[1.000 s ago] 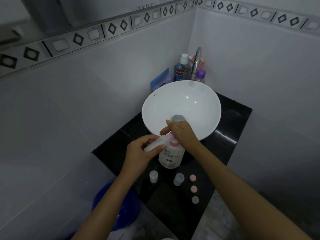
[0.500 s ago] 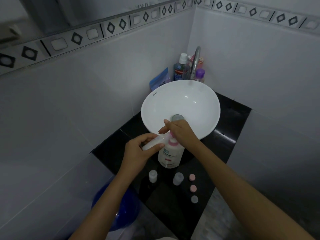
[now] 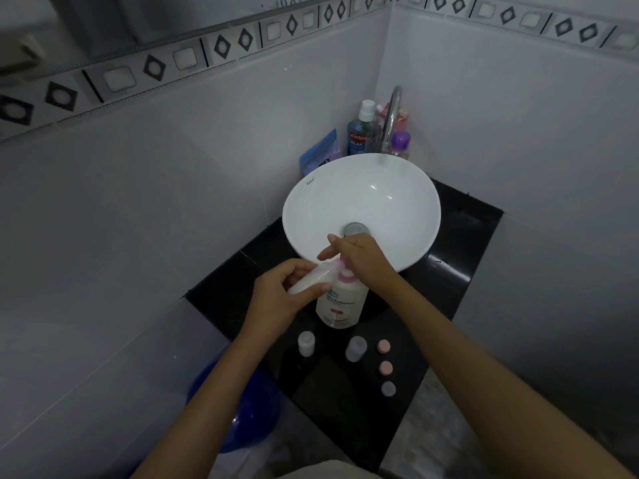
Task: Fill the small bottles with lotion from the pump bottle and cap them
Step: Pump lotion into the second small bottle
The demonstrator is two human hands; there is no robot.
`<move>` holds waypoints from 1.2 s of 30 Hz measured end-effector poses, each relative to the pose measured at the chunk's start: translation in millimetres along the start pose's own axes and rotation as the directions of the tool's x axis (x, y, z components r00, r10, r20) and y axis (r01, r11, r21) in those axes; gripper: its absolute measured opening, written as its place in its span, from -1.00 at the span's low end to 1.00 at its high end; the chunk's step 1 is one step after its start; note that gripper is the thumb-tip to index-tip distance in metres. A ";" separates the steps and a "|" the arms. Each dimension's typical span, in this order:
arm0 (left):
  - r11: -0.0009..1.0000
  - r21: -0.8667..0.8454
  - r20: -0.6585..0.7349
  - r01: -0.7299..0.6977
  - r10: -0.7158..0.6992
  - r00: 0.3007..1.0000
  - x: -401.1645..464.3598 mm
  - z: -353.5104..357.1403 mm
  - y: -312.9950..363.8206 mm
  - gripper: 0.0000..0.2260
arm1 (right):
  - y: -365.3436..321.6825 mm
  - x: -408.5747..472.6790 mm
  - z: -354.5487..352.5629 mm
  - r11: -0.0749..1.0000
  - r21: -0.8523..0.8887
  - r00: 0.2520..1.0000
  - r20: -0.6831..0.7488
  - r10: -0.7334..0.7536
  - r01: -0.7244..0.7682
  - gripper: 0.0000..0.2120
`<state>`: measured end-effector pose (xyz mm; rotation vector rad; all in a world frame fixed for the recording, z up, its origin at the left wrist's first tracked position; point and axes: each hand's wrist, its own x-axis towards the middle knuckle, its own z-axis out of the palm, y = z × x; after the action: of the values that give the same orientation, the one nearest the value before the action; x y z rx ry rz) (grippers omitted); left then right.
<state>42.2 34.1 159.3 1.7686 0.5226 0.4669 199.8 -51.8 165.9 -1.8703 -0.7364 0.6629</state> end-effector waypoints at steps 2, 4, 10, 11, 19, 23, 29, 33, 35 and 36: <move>1.000 0.016 0.011 -0.010 0.010 1.000 0.4 -2.0 2.1 -0.71 | -4.8 -1.9 -2.1 1.000 -0.010 1.000 0.004 -0.007 0.007 -0.64; 0.999 0.044 0.021 -0.028 0.027 0.999 0.1 -3.2 3.8 -0.67 | -8.3 -3.9 -3.5 1.000 -0.002 1.000 0.010 -0.013 0.013 -0.63; 0.991 0.120 0.046 -0.064 0.059 0.997 -2.0 -1.6 3.5 -0.71 | -16.3 -6.0 -3.5 1.000 0.018 1.000 -0.019 -0.024 0.024 -0.65; 0.989 0.129 0.043 -0.068 0.063 0.997 -2.2 -1.2 3.0 -0.70 | -17.0 -6.6 -3.3 0.999 0.028 0.999 -0.032 -0.031 0.032 -0.65; 0.986 0.143 0.030 -0.085 0.082 0.996 -5.3 -3.0 -0.1 -0.71 | -17.3 -8.6 -1.5 0.992 0.124 0.995 -0.098 -0.002 0.014 -0.60; 0.991 0.096 0.029 -0.092 0.090 0.996 -8.1 -5.4 -4.0 -0.70 | -17.8 -9.9 -2.0 0.985 0.172 0.994 -0.108 0.019 0.000 -0.59; 0.995 0.067 0.015 -0.071 0.070 0.997 -8.9 -6.2 -8.6 -0.68 | -15.6 -10.2 -2.2 0.988 0.156 0.997 -0.081 -0.002 0.015 -0.62; 0.995 0.058 0.024 -0.076 0.074 0.997 -9.8 -1.5 -10.8 -0.70 | -10.0 -10.4 1.7 0.996 0.078 0.995 -0.091 -0.038 0.045 -0.62; 0.997 0.051 0.029 -0.065 0.064 0.998 -11.7 1.5 -15.9 -0.71 | -8.9 -9.2 1.4 0.994 0.097 0.995 -0.091 -0.033 0.042 -0.62; 0.997 0.054 0.027 -0.062 0.061 0.998 -13.0 2.5 -19.4 -0.71 | -8.5 -8.8 1.2 0.994 0.101 0.995 -0.091 -0.031 0.040 -0.63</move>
<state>30.9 29.0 139.3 1.8454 0.4680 0.4765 191.3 -54.7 174.4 -1.7766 -0.6637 0.5801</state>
